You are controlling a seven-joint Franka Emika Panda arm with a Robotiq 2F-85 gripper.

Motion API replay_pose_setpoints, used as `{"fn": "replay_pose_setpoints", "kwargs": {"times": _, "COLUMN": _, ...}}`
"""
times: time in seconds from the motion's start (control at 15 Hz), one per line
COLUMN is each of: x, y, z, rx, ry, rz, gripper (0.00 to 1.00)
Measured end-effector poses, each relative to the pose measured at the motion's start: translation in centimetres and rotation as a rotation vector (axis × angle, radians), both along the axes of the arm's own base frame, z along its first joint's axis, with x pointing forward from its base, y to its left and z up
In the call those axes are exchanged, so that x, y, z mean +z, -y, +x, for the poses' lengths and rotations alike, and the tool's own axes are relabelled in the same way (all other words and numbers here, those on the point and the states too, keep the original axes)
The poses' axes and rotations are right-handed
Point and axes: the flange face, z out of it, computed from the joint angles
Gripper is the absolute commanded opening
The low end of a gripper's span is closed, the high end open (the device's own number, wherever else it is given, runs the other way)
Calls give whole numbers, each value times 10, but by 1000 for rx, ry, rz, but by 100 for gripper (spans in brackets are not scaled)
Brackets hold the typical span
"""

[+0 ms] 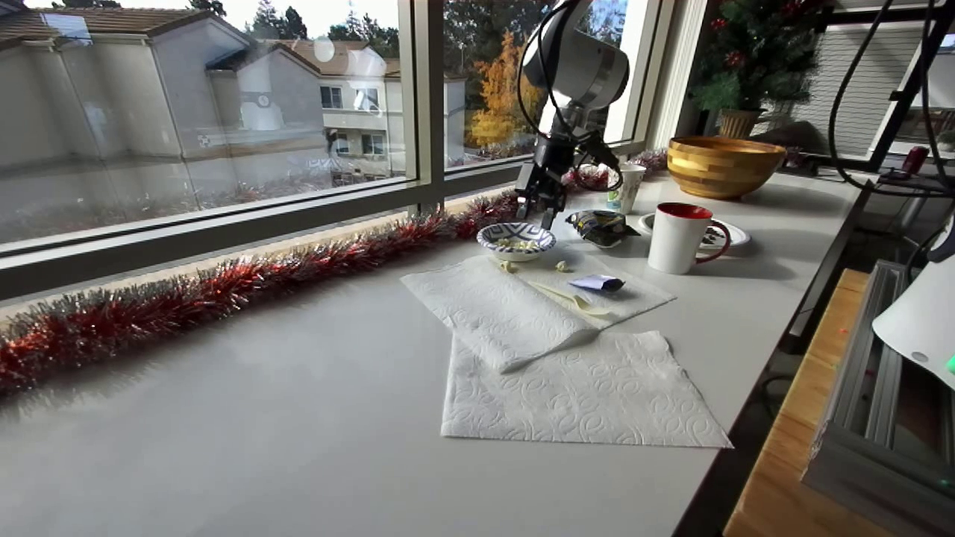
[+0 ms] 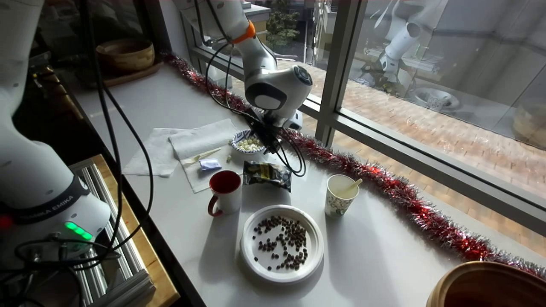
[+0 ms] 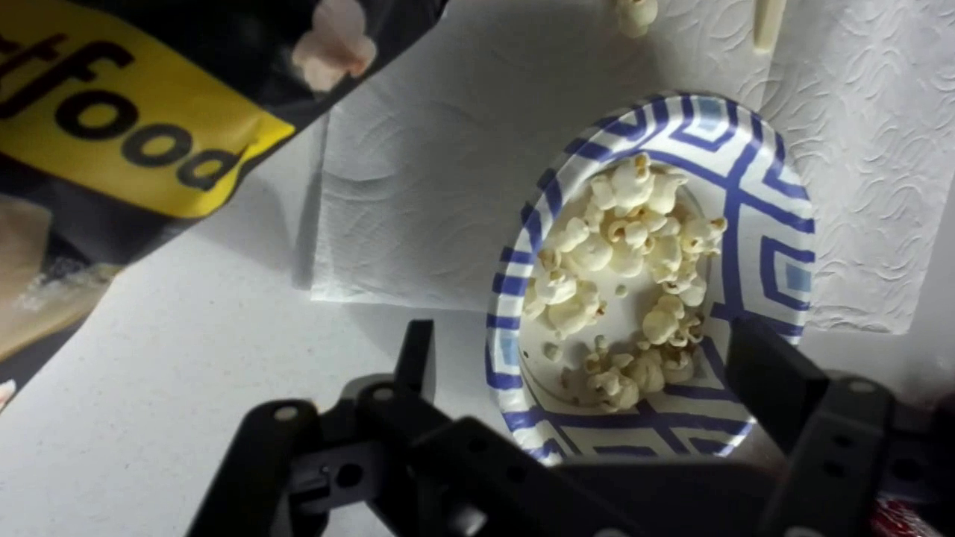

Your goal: Pour the blue plate's contents into the cup

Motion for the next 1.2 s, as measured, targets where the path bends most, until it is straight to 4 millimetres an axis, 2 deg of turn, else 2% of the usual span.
{"fn": "replay_pose_setpoints", "kwargs": {"times": 0.07, "x": -4, "y": -1, "z": 2, "rx": 0, "ry": 5, "rz": 4, "gripper": 97}}
{"fn": "replay_pose_setpoints", "kwargs": {"times": 0.13, "x": -7, "y": -1, "z": 3, "rx": -1, "ry": 8, "rz": 9, "gripper": 87}}
{"fn": "replay_pose_setpoints", "kwargs": {"times": 0.2, "x": -11, "y": -1, "z": 4, "rx": 0, "ry": 11, "rz": 15, "gripper": 73}}
{"fn": "replay_pose_setpoints", "kwargs": {"times": 0.27, "x": -14, "y": -1, "z": 5, "rx": 0, "ry": 15, "rz": 20, "gripper": 69}}
{"fn": "replay_pose_setpoints", "kwargs": {"times": 0.4, "x": -18, "y": -1, "z": 8, "rx": -2, "ry": 27, "rz": 34, "gripper": 54}}
{"fn": "replay_pose_setpoints", "kwargs": {"times": 0.47, "x": -19, "y": -1, "z": 10, "rx": -5, "ry": 32, "rz": 44, "gripper": 52}}
{"fn": "replay_pose_setpoints", "kwargs": {"times": 0.73, "x": -24, "y": 0, "z": 15, "rx": -31, "ry": 43, "rz": 79, "gripper": 24}}
{"fn": "replay_pose_setpoints", "kwargs": {"times": 0.8, "x": -25, "y": 0, "z": 15, "rx": -35, "ry": 45, "rz": 84, "gripper": 21}}
{"fn": "replay_pose_setpoints", "kwargs": {"times": 0.87, "x": -26, "y": 0, "z": 16, "rx": -41, "ry": 48, "rz": 90, "gripper": 14}}
{"fn": "replay_pose_setpoints", "kwargs": {"times": 1.0, "x": -27, "y": 2, "z": 18, "rx": -52, "ry": 53, "rz": 101, "gripper": 8}}
{"fn": "replay_pose_setpoints", "kwargs": {"times": 1.2, "x": -28, "y": 6, "z": 20, "rx": -67, "ry": 59, "rz": 110, "gripper": 8}}
